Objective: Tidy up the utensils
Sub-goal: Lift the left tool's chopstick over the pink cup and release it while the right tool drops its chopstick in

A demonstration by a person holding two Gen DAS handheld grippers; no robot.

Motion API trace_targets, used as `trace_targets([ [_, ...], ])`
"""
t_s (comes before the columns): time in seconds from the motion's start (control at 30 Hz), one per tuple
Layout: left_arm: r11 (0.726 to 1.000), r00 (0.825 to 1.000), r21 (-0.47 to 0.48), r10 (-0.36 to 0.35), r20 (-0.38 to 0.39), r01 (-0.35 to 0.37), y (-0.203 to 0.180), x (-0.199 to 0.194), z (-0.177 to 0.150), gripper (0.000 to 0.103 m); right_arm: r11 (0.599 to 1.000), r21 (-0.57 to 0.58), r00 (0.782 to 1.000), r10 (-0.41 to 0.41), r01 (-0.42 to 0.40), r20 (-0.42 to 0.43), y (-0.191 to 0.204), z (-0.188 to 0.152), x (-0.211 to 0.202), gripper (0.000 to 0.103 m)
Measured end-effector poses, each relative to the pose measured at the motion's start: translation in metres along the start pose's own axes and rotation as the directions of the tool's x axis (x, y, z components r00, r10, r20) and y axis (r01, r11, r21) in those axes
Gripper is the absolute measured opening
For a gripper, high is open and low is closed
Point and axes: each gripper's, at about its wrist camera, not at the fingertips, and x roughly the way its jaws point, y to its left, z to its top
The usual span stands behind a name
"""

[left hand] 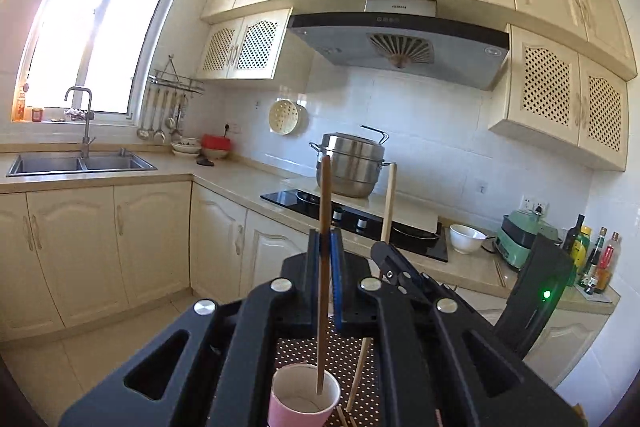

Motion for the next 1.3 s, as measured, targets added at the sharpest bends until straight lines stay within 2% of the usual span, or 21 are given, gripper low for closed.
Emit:
trace_targets([
  [0.07,1.0,1.0,-0.008,0.004,-0.012,-0.004,0.004,0.006,-0.002,0.005,1.0,0.0,1.0,-0.006,0.006,0.016,0.001,-0.006,0.003,0.007],
  [0.23,1.0,0.995,-0.014,0.012,-0.103,-0.014,0.016,0.037,-0.03,0.005,1.0,0.016,1.0,-0.018,0.018,0.008,-0.004,-0.024,0.015,0.007],
  [0.4,1.0,0.982,-0.022,0.002,-0.187,-0.006,0.025,0.06,-0.059,0.005,0.999,-0.02,0.999,-0.031,0.031,-0.007,-0.003,-0.04,0.019,0.007],
  [0.6,0.999,0.969,-0.037,-0.011,-0.247,0.002,0.035,0.073,-0.079,0.007,1.0,-0.023,0.999,-0.017,0.016,-0.042,-0.009,-0.049,0.015,0.007],
  [0.63,0.999,0.967,-0.033,-0.009,-0.255,0.001,0.036,0.074,-0.081,0.014,1.0,-0.03,0.999,-0.011,0.01,-0.05,-0.009,-0.052,0.012,0.007],
  [0.67,1.0,0.966,-0.029,-0.003,-0.26,-0.005,0.038,0.074,-0.083,0.027,0.999,-0.035,0.998,-0.011,0.009,-0.055,-0.01,-0.053,0.009,0.007],
  [0.7,0.999,0.966,-0.026,0.014,-0.259,-0.021,0.04,0.073,-0.085,0.032,0.999,-0.04,0.998,-0.005,0.002,-0.067,-0.011,-0.054,0.006,0.007],
  [0.8,1.0,0.962,-0.015,0.017,-0.273,-0.021,0.043,0.071,-0.09,0.036,0.998,-0.054,0.995,0.011,-0.016,-0.099,-0.012,-0.058,-0.002,0.007],
  [0.97,0.999,0.954,-0.002,0.038,-0.296,-0.04,0.043,0.067,-0.101,0.05,0.996,-0.08,0.988,0.019,-0.032,-0.151,-0.014,-0.067,-0.013,0.007],
  [1.3,0.996,0.939,0.053,0.086,-0.334,-0.072,0.038,0.051,-0.121,0.064,0.993,-0.12,0.975,-0.015,-0.012,-0.223,-0.008,-0.075,-0.031,0.009],
])
